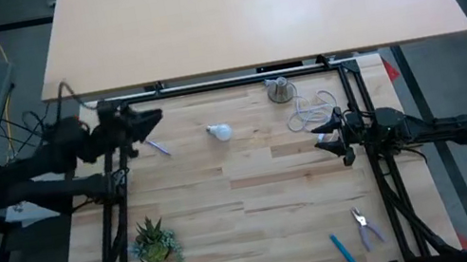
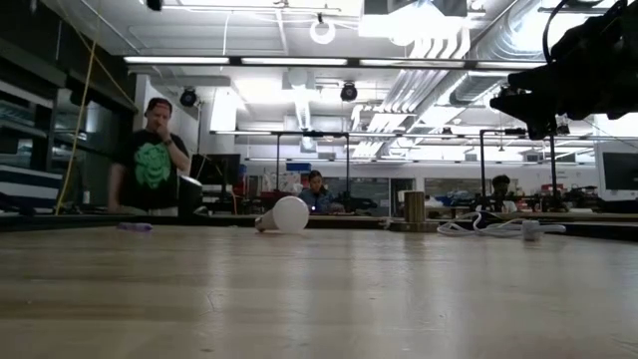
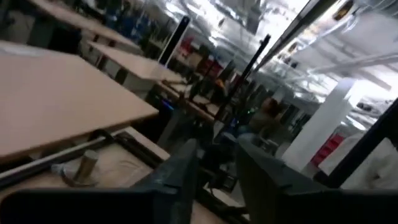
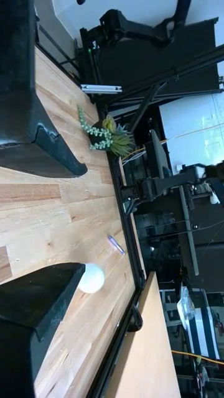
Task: Screw lightbulb
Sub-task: Insert the lightbulb in the lamp
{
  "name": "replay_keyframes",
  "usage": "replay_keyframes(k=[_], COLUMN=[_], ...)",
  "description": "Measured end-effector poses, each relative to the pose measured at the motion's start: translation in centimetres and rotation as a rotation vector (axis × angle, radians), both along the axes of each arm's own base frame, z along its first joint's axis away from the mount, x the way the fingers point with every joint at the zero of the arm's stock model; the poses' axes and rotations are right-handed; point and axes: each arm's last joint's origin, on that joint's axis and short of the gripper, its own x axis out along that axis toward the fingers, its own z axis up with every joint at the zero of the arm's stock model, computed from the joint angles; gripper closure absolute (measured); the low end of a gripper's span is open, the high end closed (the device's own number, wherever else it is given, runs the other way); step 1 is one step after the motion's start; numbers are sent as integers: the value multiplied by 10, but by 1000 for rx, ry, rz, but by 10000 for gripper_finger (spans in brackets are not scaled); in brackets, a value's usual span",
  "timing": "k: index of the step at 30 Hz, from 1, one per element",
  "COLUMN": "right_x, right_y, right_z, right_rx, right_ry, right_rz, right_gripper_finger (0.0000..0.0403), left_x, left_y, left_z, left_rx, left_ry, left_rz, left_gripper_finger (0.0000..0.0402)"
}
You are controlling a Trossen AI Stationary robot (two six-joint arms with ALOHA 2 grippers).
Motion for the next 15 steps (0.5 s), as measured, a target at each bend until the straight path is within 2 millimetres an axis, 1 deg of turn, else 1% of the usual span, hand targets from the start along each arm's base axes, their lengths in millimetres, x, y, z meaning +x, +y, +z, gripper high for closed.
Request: replay_keyframes(k=[3,6,9,11,13,14,15], right_x=[0,0,0,0,0,-1,-3], right_y=[0,0,0,-1,-1,-1,-2], right_z=[0,0,0,1,6,12,21], right_rx=[0,0,-1,10,122,206,303], right_ry=[0,0,-4,-14,-77,-145,-248], right_rz=[0,0,-5,-25,-22,-19,-22], right_gripper_finger=[179,179,179,179,179,179,179], left_x=[16,31,39,39,36,34,32], left_y=[4,6,8,10,12,12,13], left_z=[20,35,45,53,58,60,61], left_rx=[-60,-42,37,42,8,-11,-27], left_ry=[-50,-81,-75,-93,-123,-136,-144], left_rz=[-44,-66,-26,40,107,136,159], left_gripper_finger=[246,219,208,207,207,206,206])
